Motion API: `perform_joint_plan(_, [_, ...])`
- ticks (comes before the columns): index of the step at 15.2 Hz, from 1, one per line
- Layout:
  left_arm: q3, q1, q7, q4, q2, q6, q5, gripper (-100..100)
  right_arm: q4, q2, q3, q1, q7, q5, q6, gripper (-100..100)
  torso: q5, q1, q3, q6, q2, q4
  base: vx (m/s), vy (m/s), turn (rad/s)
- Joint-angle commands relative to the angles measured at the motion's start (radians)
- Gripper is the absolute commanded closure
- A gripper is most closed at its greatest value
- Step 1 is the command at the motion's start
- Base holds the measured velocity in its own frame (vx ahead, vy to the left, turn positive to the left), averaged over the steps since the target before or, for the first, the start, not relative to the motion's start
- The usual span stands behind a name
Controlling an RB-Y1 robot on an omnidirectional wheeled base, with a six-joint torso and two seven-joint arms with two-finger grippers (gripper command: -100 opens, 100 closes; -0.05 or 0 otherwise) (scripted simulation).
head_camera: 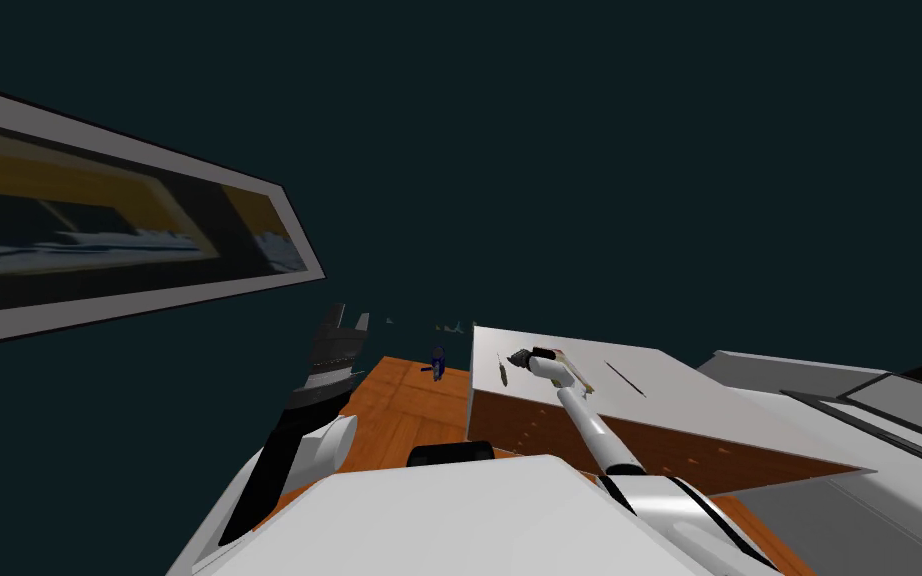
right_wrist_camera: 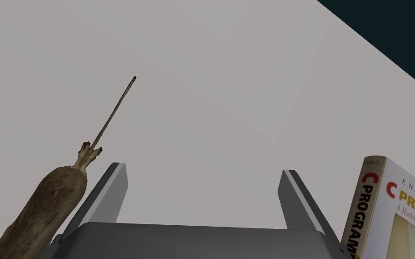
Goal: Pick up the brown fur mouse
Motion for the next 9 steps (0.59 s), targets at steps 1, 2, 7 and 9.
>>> perform_joint_plan(1, [0.0,0.0,0.0,0.0,0.0,0.0,0.0,0,0.015,-0.002,0.0,-0.009,-0.016,-0.009,0.028,-100,0.0,0.0,0.0,0.0,0.0,0.0,0.018,0.052,-0.01])
perform_joint_plan(2, [0.0,0.0,0.0,0.0,0.0,0.0,0.0,0,0.046,-0.006,-0.002,-0.031,-0.05,-0.027,0.067,-100,0.0,-0.001,0.0,0.0,0.0,0.0,0.019,0.053,-0.018])
perform_joint_plan(7, [0.0,0.0,0.0,0.0,0.0,0.0,0.0,0,0.103,-0.013,-0.004,-0.07,-0.113,-0.06,0.15,-100,0.0,-0.001,0.0,0.0,-0.001,0.0,0.029,0.064,-0.034])
perform_joint_plan(9, [0.0,0.0,0.0,0.0,0.0,0.0,0.0,0,0.129,-0.016,-0.005,-0.087,-0.141,-0.075,0.186,-100,0.0,0.0,0.0,0.0,0.0,0.0,0.02,0.066,-0.027])
